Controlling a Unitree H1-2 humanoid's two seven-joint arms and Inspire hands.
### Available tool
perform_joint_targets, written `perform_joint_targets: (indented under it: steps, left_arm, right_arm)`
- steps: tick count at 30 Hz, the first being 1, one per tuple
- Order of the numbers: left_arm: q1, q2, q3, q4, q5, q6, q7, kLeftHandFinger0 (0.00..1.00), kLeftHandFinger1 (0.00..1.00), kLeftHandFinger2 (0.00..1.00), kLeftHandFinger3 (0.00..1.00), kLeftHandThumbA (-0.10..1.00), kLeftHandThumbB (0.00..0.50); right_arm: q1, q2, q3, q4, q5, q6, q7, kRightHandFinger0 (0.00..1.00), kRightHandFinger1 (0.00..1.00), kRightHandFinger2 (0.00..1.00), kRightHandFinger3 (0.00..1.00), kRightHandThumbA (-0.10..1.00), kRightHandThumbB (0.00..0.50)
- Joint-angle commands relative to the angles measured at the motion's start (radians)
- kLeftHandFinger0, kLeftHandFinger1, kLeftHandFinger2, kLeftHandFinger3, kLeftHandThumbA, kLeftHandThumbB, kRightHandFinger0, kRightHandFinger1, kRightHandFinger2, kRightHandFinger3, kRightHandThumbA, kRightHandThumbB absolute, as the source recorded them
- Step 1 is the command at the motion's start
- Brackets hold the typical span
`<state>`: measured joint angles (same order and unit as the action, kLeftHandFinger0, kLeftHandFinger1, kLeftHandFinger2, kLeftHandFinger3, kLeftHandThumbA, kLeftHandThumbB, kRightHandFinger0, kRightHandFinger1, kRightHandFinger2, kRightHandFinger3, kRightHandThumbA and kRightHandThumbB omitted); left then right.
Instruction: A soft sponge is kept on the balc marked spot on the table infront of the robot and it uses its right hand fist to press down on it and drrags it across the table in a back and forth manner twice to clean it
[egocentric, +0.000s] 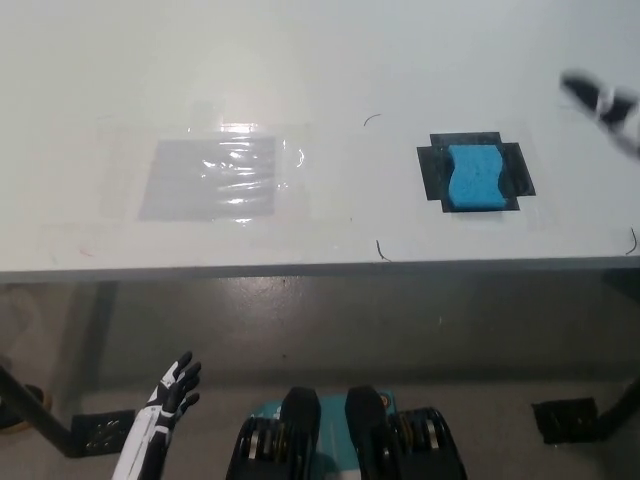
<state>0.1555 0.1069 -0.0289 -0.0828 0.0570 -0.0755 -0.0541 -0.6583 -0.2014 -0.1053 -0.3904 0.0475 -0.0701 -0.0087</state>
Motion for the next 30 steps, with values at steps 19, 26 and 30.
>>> perform_joint_targets:
  steps: [19, 26, 30]
  left_arm:
    - [0.018, 0.017, -0.023, -0.014, 0.033, -0.102, -0.015, 1.00, 1.00, 1.00, 1.00, 1.00, 0.000]
    - [0.012, 0.020, -0.020, -0.006, 0.032, -0.109, -0.014, 1.00, 1.00, 1.00, 1.00, 1.00, 0.000]
    - [0.016, 0.020, -0.020, -0.012, 0.032, -0.098, -0.015, 1.00, 1.00, 1.00, 1.00, 1.00, 0.000]
  right_arm:
    - [-0.623, 0.040, -0.085, 1.240, 0.030, -0.059, -0.137, 0.00, 0.00, 0.06, 0.07, 1.00, 0.193]
    - [-0.643, 0.059, -0.119, 1.544, 0.072, -0.124, -0.145, 0.00, 0.00, 0.12, 0.07, 1.00, 0.224]
    - [-0.640, 0.074, -0.162, 1.667, 0.103, -0.125, -0.159, 0.00, 0.00, 0.18, 0.14, 1.00, 0.241]
